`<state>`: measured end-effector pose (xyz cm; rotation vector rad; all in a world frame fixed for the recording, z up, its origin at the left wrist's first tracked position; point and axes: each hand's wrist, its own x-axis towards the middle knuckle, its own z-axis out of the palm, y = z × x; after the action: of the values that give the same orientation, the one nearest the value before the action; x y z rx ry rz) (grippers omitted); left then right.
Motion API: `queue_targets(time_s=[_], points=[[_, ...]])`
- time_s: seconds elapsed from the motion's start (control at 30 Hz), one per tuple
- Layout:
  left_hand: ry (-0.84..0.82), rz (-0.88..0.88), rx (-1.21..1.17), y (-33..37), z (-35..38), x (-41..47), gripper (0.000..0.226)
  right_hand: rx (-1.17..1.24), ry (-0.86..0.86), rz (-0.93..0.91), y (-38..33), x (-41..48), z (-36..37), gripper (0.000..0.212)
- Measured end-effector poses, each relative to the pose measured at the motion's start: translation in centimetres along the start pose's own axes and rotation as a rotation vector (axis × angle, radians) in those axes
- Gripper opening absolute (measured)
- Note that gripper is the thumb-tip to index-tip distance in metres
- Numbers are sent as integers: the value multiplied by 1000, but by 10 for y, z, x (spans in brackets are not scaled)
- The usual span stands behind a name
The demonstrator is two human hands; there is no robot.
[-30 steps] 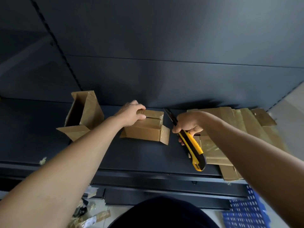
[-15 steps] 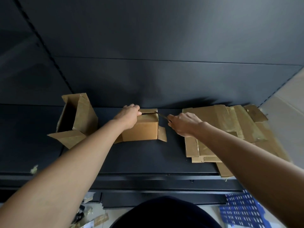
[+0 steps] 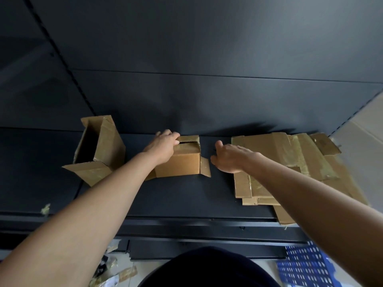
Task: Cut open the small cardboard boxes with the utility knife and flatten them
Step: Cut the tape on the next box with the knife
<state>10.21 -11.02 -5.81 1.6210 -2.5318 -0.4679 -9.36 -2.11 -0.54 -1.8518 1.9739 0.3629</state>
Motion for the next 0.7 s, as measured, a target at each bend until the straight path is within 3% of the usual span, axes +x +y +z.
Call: queue_targets(time_s=[0.13, 0.37, 0.5, 0.7], points=[[14, -3, 1, 1, 1, -3, 48, 160, -46, 32, 4, 3, -1, 49], [53, -10, 10, 3, 7, -9, 52, 221, 50, 66, -8, 2, 10, 39], [77, -28, 12, 2, 11, -13, 45, 255, 80, 144, -15, 9, 16, 46], [81, -13, 11, 4, 18, -24, 47, 122, 148, 212, -29, 19, 24, 40]])
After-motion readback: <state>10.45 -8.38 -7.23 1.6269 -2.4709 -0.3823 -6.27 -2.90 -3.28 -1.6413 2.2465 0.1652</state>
